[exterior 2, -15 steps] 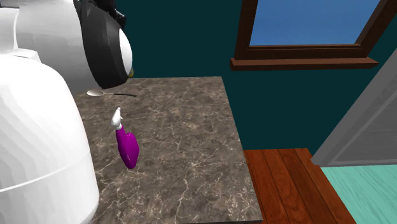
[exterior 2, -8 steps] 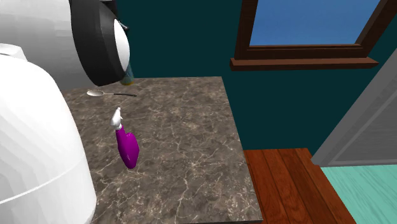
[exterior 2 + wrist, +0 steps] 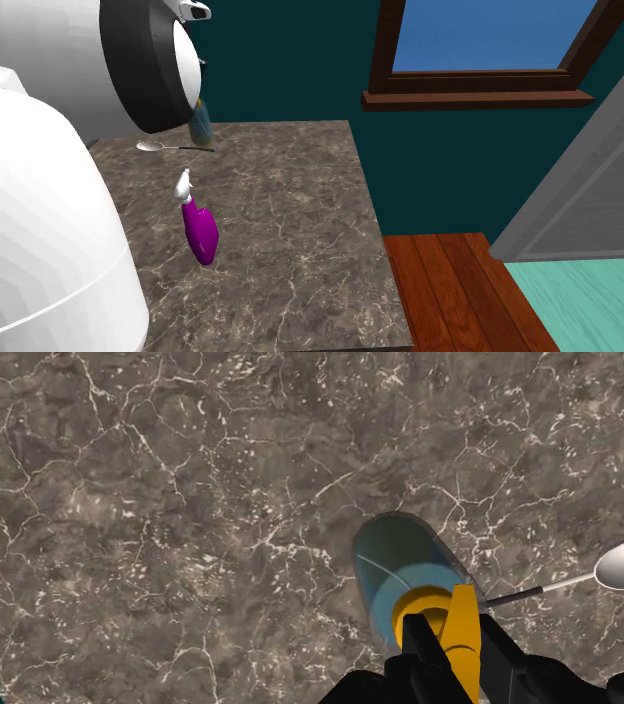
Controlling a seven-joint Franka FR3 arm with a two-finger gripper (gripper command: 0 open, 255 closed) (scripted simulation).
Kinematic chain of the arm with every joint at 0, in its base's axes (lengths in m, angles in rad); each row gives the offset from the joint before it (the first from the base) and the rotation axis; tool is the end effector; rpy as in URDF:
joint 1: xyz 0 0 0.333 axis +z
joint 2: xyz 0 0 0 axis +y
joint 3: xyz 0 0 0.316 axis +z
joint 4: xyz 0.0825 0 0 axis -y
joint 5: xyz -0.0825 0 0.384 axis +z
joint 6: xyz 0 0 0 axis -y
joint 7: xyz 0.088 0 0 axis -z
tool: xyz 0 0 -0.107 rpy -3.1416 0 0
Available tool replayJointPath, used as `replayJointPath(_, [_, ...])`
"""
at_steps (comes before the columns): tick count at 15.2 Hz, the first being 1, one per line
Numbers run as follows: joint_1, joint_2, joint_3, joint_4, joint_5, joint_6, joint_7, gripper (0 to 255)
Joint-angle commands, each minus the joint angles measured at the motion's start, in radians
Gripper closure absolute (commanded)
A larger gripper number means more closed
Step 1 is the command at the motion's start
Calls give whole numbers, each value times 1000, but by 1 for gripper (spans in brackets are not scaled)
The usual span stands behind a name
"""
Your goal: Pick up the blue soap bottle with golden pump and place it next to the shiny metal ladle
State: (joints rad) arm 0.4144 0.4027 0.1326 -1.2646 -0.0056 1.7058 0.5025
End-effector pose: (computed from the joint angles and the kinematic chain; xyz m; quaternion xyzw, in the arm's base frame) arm 0.5912 0.3388 0.5348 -0.9994 -0.0168 -0.0066 0.0304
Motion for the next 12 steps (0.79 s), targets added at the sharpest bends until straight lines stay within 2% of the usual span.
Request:
replayJointPath(1, [0,-1,0,-28,0,28,0,255])
replayJointPath(12, [-4,-5,-1,-182,1,177,-4,255])
